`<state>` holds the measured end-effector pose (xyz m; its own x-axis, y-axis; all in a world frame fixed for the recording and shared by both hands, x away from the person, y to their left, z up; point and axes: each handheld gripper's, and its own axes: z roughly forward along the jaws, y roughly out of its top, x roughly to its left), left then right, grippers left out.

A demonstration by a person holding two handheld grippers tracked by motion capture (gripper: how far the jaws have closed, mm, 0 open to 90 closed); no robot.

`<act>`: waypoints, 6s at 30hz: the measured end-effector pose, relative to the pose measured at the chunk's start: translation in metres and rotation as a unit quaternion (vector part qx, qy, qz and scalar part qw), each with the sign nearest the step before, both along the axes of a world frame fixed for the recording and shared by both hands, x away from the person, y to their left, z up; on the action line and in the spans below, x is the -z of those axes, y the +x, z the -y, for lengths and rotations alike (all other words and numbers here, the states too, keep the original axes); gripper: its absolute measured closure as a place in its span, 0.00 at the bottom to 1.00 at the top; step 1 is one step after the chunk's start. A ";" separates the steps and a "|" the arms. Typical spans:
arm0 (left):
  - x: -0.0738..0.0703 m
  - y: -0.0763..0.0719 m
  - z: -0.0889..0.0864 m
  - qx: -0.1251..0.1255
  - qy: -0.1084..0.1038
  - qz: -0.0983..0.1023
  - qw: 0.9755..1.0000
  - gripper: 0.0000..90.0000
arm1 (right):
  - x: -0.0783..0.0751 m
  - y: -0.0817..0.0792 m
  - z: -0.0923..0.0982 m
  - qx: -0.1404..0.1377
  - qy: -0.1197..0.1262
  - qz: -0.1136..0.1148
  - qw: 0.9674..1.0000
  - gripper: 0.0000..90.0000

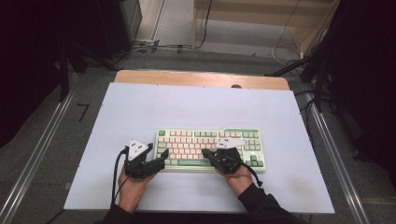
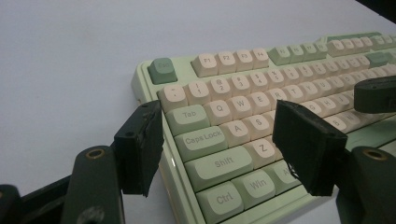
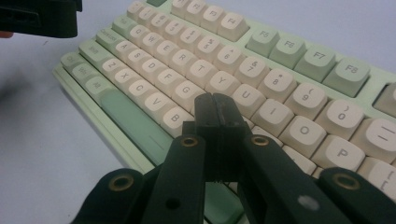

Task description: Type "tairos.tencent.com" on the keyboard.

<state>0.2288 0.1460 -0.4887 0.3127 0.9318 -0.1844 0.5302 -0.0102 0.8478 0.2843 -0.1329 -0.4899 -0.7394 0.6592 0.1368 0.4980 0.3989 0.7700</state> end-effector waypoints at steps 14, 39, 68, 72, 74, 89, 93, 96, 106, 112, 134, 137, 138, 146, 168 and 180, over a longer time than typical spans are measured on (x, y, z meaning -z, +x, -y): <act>0.000 -0.001 -0.001 -0.001 0.001 -0.002 1.000 0.38 | 0.001 -0.001 -0.005 -0.011 -0.011 0.000 1.000 0.97; 0.001 -0.001 -0.002 -0.001 0.002 -0.003 1.000 0.38 | 0.003 -0.001 -0.007 -0.013 -0.015 0.002 1.000 0.97; 0.000 -0.002 -0.001 0.002 0.001 -0.002 1.000 0.38 | 0.003 0.000 -0.005 -0.012 -0.011 -0.002 1.000 0.90; 0.000 -0.001 -0.001 0.003 0.000 -0.002 1.000 0.38 | -0.005 0.004 0.004 0.014 0.020 -0.003 1.000 0.52; 0.000 -0.002 -0.001 0.005 0.000 -0.001 1.000 0.40 | -0.007 0.007 0.010 0.038 0.030 -0.001 0.999 0.42; -0.003 0.007 0.020 0.095 -0.004 -0.011 0.995 0.99 | -0.012 0.007 0.039 0.104 0.050 0.018 0.993 0.35; -0.003 0.011 0.029 0.116 0.000 -0.017 0.993 1.00 | -0.012 0.005 0.045 0.114 0.049 0.015 0.992 0.35; -0.002 0.015 0.034 0.126 0.003 -0.021 0.992 1.00 | -0.012 0.002 0.050 0.121 0.048 0.016 0.991 0.35; 0.003 0.024 0.046 0.147 0.012 -0.034 0.988 1.00 | -0.010 -0.003 0.062 0.140 0.043 0.015 0.989 0.36; 0.005 0.027 0.052 0.151 0.019 -0.041 0.987 1.00 | -0.010 -0.005 0.066 0.146 0.041 0.013 0.988 0.36; 0.004 0.026 0.052 0.147 0.019 -0.039 0.988 1.00 | -0.010 -0.006 0.065 0.143 0.040 0.012 0.989 0.37; -0.001 0.025 0.049 0.138 0.012 -0.023 0.990 1.00 | -0.010 -0.006 0.066 0.144 0.041 0.013 0.989 0.37; -0.002 0.025 0.048 0.134 0.009 -0.020 0.991 1.00 | -0.010 -0.006 0.066 0.144 0.041 0.013 0.989 0.37; -0.004 0.026 0.041 0.112 -0.002 -0.003 0.994 0.81 | -0.010 -0.006 0.067 0.144 0.041 0.014 0.989 0.37; -0.003 0.046 0.040 0.065 0.013 -0.005 0.998 0.83 | -0.010 -0.014 0.080 0.167 0.038 0.015 0.985 0.37; 0.003 0.056 0.048 0.085 0.041 -0.045 0.995 1.00 | -0.010 -0.017 0.087 0.178 0.039 0.014 0.983 0.37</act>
<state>0.2843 0.0981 -0.4914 0.4528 0.8798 -0.1446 0.5884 -0.1730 0.7898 0.2670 -0.2199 -0.4802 -0.4674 0.8654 0.1803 0.5742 0.1421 0.8063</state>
